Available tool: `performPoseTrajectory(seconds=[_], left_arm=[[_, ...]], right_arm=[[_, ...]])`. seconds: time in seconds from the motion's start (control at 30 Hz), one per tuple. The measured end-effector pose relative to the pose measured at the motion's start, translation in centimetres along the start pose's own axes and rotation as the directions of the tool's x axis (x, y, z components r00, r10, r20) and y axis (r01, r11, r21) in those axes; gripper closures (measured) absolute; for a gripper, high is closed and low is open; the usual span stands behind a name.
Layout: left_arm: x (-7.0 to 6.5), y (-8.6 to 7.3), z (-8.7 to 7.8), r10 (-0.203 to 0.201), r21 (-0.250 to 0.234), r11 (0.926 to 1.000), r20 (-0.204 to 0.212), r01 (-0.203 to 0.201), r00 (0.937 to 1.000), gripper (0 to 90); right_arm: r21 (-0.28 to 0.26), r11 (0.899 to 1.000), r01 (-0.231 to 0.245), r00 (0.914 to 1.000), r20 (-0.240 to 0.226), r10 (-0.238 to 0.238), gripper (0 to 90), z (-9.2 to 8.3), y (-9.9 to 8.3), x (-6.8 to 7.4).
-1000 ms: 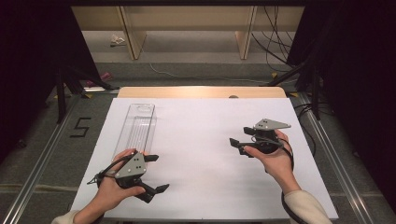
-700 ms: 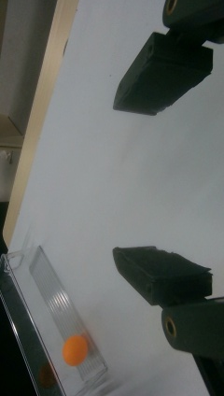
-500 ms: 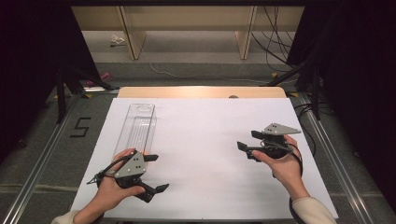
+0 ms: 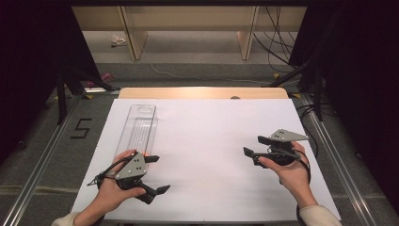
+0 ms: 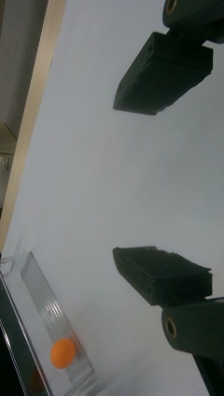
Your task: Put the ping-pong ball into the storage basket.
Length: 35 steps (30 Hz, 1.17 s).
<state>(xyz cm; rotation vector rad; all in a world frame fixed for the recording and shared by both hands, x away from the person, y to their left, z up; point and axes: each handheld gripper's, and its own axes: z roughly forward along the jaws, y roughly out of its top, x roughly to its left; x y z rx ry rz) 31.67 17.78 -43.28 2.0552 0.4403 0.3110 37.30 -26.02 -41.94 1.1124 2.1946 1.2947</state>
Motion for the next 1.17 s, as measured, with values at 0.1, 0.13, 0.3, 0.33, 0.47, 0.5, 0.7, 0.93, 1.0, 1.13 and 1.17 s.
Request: performPoseTrajectory(seconds=[0.1,0.13,0.3,0.33,0.47,0.5,0.7,0.93,1.0,1.13,1.17], left_arm=[[0.0,0.0,0.0,0.0,0.0,1.0,0.0,0.0,1.0,2.5],[0.0,0.0,0.0,0.001,-0.001,1.0,0.0,-0.001,1.0,2.5],[0.0,0.0,0.0,0.001,-0.001,1.0,0.0,-0.001,1.0,2.5],[0.0,0.0,0.0,0.001,-0.001,1.0,0.0,-0.001,1.0,2.5],[0.0,0.0,0.0,-0.002,-0.003,1.0,0.0,0.002,1.0,2.5],[0.0,0.0,0.0,-0.002,-0.002,1.0,0.0,0.002,1.0,2.5],[0.1,0.0,0.0,0.0,0.001,1.0,0.0,0.0,1.0,2.5],[0.1,0.0,0.0,-0.002,0.001,1.0,0.0,0.002,1.0,2.5],[0.1,0.0,0.0,-0.001,0.001,1.0,0.001,0.001,1.0,2.5],[0.1,0.0,0.0,-0.002,0.0,1.0,0.001,0.002,1.0,2.5],[0.1,0.0,0.0,-0.003,0.0,1.0,0.001,0.003,1.0,2.5]], right_arm=[[0.002,1.0,-0.005,1.0,0.004,0.005,24.7,-0.3,-0.3,0.0],[0.002,1.0,-0.004,1.0,0.004,0.004,24.7,-0.4,-0.4,-0.1],[0.003,1.0,-0.009,0.9999,0.006,0.009,24.6,-0.9,-0.9,-0.1],[0.003,1.0,-0.009,0.9999,0.005,0.009,24.6,-1.0,-1.0,-0.1],[0.0,1.0,-0.014,0.9999,0.009,0.014,24.6,-1.4,-1.3,-0.2],[0.001,1.0,-0.015,0.9999,0.008,0.015,24.6,-1.4,-1.4,-0.2],[0.003,1.0,-0.021,0.9997,0.008,0.021,24.5,-1.6,-1.7,-0.2],[0.004,1.0,-0.024,0.9997,0.005,0.024,24.6,-1.5,-1.8,-0.2],[0.004,1.0,-0.028,0.9996,0.004,0.028,24.6,-1.5,-1.8,-0.2],[0.003,1.0,-0.029,0.9996,0.004,0.029,24.6,-1.5,-1.8,-0.2],[0.003,1.0,-0.03,0.9995,0.005,0.03,24.6,-1.5,-1.8,-0.2]])
